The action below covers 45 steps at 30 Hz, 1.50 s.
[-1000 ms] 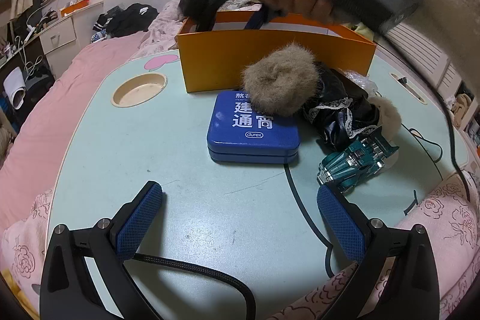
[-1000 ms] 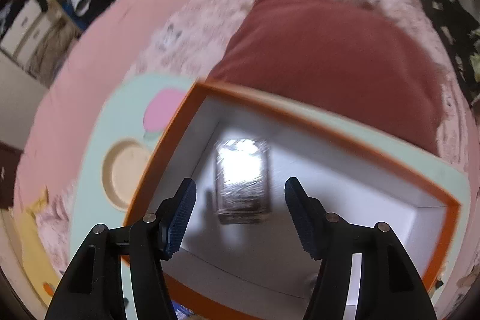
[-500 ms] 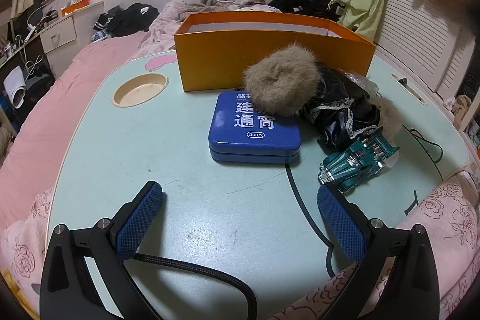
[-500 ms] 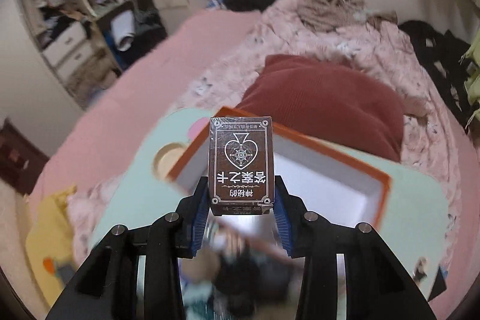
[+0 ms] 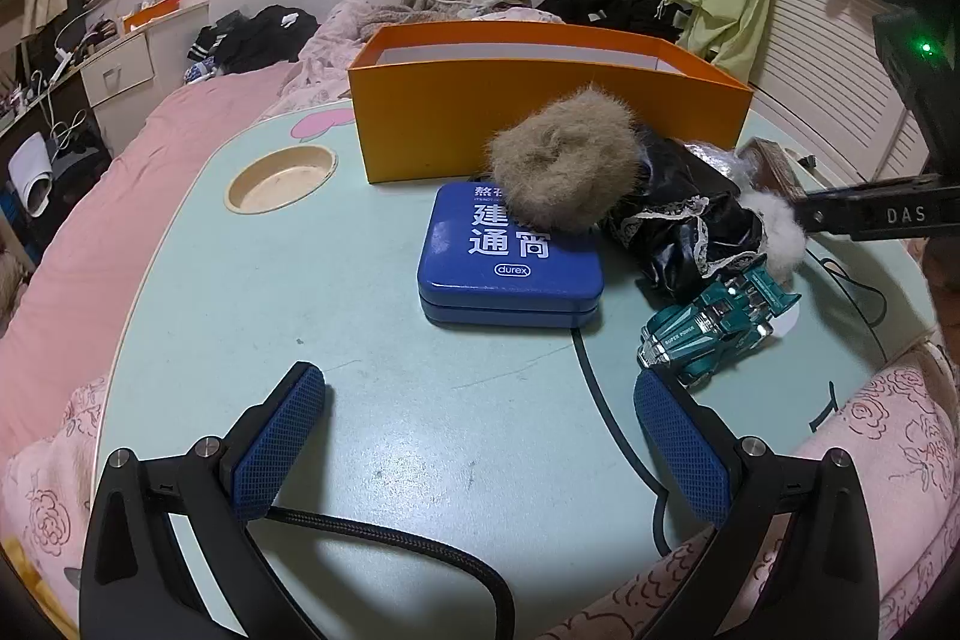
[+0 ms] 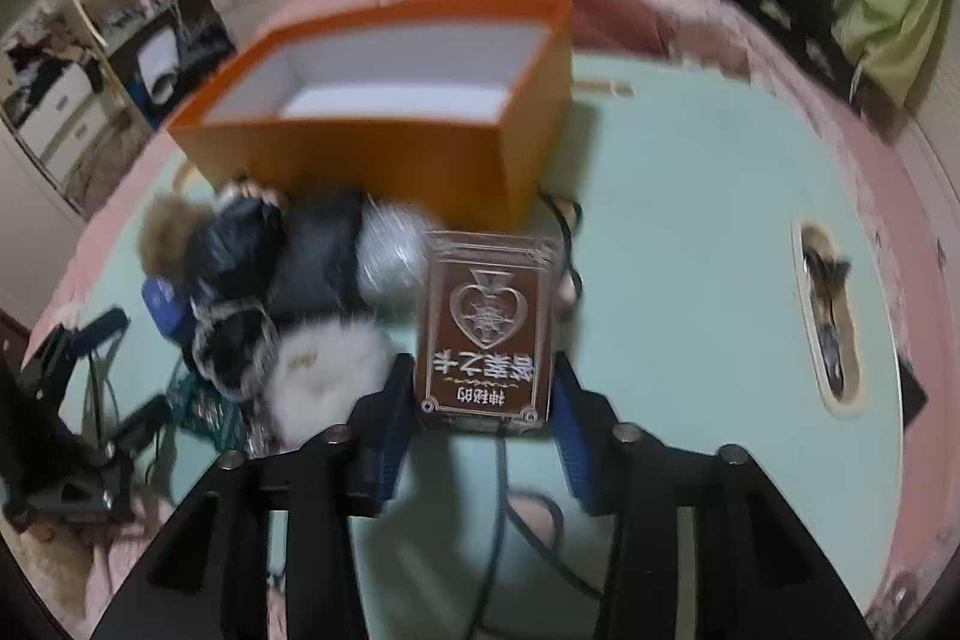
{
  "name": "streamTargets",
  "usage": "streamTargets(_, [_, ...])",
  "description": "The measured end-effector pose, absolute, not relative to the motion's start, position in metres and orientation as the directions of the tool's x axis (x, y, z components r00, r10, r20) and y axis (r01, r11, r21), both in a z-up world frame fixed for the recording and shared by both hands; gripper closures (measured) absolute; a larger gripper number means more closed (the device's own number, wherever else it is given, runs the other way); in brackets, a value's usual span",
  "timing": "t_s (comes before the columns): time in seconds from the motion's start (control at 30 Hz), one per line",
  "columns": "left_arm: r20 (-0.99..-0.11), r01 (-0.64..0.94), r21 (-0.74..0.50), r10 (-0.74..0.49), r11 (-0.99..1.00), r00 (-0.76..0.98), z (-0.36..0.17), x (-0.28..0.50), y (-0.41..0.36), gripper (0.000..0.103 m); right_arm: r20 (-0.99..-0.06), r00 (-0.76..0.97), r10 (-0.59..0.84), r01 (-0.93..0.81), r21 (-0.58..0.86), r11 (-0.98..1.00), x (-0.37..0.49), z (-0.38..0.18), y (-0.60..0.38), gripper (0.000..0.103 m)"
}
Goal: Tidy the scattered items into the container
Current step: 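Grasp the brown card box in the box with the right gripper, set it beside the white ball, then reach into the box and grasp the small silver item with the left gripper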
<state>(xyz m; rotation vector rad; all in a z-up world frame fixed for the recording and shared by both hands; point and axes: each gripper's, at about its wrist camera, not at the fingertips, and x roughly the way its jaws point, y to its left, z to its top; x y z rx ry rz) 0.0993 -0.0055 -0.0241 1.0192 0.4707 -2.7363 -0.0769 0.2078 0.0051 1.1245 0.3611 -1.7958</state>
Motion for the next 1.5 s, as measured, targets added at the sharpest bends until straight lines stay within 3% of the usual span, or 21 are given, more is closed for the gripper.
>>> streamTargets(0.03, [-0.661, 0.278, -0.230, -0.060, -0.933, -0.748, -0.024, 0.099, -0.006, 0.000, -0.800, -0.115, -0.589, 0.831, 0.247, -0.499, -0.075, 0.008, 0.211, 0.032])
streamTargets(0.1, [-0.661, 0.278, -0.230, -0.060, -0.933, -0.748, -0.023, 0.099, -0.005, 0.000, -0.768, -0.134, -0.626, 0.830, 0.259, -0.495, -0.064, 0.012, 0.225, 0.023])
streamTargets(0.3, [-0.661, 0.279, -0.229, -0.061, -0.933, -0.748, -0.024, 0.099, -0.005, 0.000, -0.771, -0.205, -0.603, 0.869, 0.140, -0.474, -0.027, 0.002, 0.243, 0.018])
streamTargets(0.4, [-0.662, 0.279, -0.227, -0.062, -0.933, -0.747, -0.024, 0.099, -0.005, 0.000, -0.729, -0.268, -0.630, 0.894, 0.055, -0.444, -0.007, -0.014, 0.240, 0.000])
streamTargets(0.8, [-0.665, 0.281, -0.226, -0.063, -0.933, -0.744, -0.024, 0.099, -0.005, 0.000, -0.726, -0.247, -0.642, 0.898, 0.079, -0.434, -0.011, -0.018, 0.241, 0.000])
streamTargets(1.03, [-0.719, 0.337, -0.273, -0.042, -0.901, -0.693, -0.013, 0.099, -0.023, 0.000, -0.721, -0.247, -0.648, 0.895, 0.087, -0.438, -0.010, -0.012, 0.244, 0.000])
streamTargets(1.17, [-0.589, 0.296, -0.371, -0.024, -0.880, -0.808, 0.043, 0.109, -0.043, 0.000, -0.720, -0.247, -0.648, 0.894, 0.088, -0.439, -0.010, -0.012, 0.245, 0.000])
streamTargets(1.23, [-0.551, 0.270, -0.349, -0.037, -0.898, -0.834, 0.081, 0.095, -0.047, 0.000, -0.721, -0.249, -0.647, 0.893, 0.088, -0.441, -0.010, -0.012, 0.245, 0.000])
streamTargets(1.33, [-0.569, 0.275, -0.332, -0.040, -0.902, -0.821, 0.110, 0.055, -0.052, 0.000, -0.720, -0.250, -0.648, 0.892, 0.089, -0.443, -0.010, -0.012, 0.246, 0.000])
streamTargets(1.5, [-0.659, 0.333, -0.331, -0.036, -0.883, -0.751, 0.096, -0.028, -0.052, 0.000, -0.717, -0.252, -0.650, 0.889, 0.094, -0.448, -0.012, -0.012, 0.246, 0.000])
